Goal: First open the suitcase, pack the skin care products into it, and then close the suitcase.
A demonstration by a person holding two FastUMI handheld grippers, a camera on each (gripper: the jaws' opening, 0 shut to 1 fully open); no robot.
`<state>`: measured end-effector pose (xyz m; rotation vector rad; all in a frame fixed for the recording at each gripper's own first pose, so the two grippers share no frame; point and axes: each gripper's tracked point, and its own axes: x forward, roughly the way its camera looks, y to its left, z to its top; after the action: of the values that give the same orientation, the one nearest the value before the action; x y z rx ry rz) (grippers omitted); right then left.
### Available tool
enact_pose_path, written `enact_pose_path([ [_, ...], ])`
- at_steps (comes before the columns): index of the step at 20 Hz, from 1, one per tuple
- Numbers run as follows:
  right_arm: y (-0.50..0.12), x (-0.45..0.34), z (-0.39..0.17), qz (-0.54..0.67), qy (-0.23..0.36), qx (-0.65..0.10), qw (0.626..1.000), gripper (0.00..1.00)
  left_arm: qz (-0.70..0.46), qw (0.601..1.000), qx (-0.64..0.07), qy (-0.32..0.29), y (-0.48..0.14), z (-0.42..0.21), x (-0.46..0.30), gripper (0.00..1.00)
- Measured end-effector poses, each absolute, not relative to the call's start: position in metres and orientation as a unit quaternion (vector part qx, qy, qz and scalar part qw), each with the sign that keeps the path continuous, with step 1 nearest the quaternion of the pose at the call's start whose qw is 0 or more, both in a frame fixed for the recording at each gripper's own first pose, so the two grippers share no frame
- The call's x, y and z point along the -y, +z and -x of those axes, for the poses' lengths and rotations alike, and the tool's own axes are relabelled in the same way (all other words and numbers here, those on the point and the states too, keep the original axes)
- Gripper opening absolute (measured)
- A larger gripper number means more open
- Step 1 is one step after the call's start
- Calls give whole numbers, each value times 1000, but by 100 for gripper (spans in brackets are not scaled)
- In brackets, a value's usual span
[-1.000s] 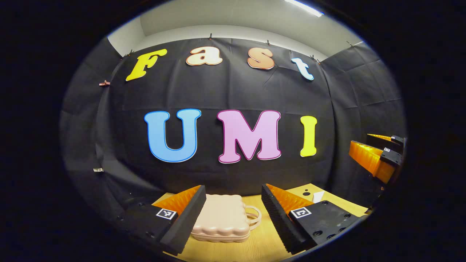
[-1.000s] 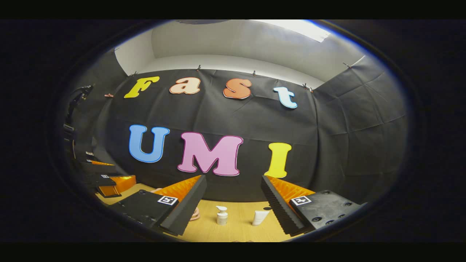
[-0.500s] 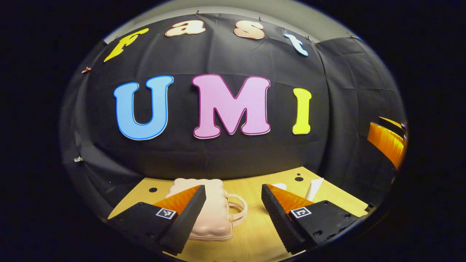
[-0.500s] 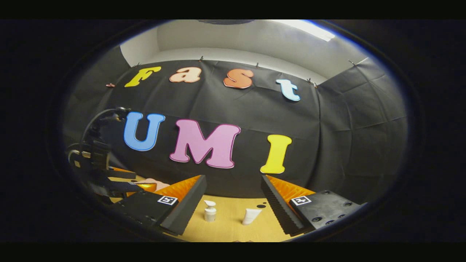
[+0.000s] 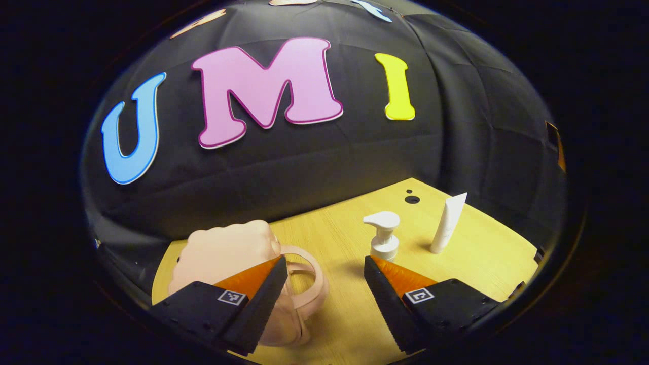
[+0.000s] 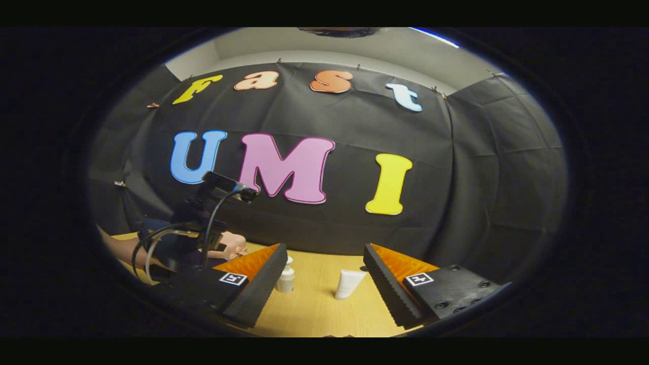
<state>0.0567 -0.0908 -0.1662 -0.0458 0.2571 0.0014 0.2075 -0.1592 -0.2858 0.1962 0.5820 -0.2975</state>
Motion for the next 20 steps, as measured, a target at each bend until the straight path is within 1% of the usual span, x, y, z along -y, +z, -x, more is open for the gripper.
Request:
enact_pose_path([
  [2,-183,94,-59,16,2,-151,988,97,-110,936,-301,-144,-304,-220,163,98],
  [3,-189,96,-60,16,4,-158,987,99,-119,934,-306,-138,-312,-228,162,98],
  [4,-195,96,-61,14,6,-165,986,97,-123,932,-315,-134,-320,-233,163,98],
  [5,-200,98,-62,11,9,-172,985,99,-119,928,-326,-136,-328,-236,166,98],
  [6,-205,99,-62,6,11,-179,984,97,-114,924,-338,-134,-338,-239,168,97],
  [7,-209,101,-63,3,14,-184,983,99,-107,921,-352,-130,-346,-241,169,97],
  [8,-211,103,-67,1,15,-186,982,97,-101,917,-366,-124,-355,-243,169,96],
  [9,-212,107,-70,3,15,-186,982,97,-96,914,-378,-115,-363,-245,166,95],
  [10,-214,112,-73,10,14,-184,983,97,-92,910,-390,-106,-372,-248,164,94],
  [11,-217,118,-76,17,12,-183,983,97,-88,906,-402,-99,-379,-249,163,90],
  [12,-219,122,-80,20,11,-183,983,97,-84,905,-406,-97,-385,-253,165,89],
  [13,-220,127,-82,20,8,-185,983,97,-83,900,-418,-91,-391,-255,164,80],
  [14,-222,132,-84,17,4,-187,982,97,-78,897,-427,-85,-398,-255,163,77],
  [15,-223,136,-85,15,0,-189,982,99,-84,894,-433,-78,-402,-258,162,77],
  [16,-227,141,-85,16,-3,-192,981,99,-96,894,-433,-65,-405,-262,155,76],
  [17,-229,145,-86,20,-6,-194,981,97,-106,895,-431,-48,-408,-269,147,63],
  [18,-231,149,-85,22,-9,-196,980,97,-99,895,-434,-42,-408,-269,145,53],
  [19,-232,149,-84,16,-8,-198,980,94,-84,892,-442,-41,-413,-268,147,29],
  [20,-233,147,-82,10,-5,-200,980,97,-81,893,-441,-44,-409,-267,146,25],
])
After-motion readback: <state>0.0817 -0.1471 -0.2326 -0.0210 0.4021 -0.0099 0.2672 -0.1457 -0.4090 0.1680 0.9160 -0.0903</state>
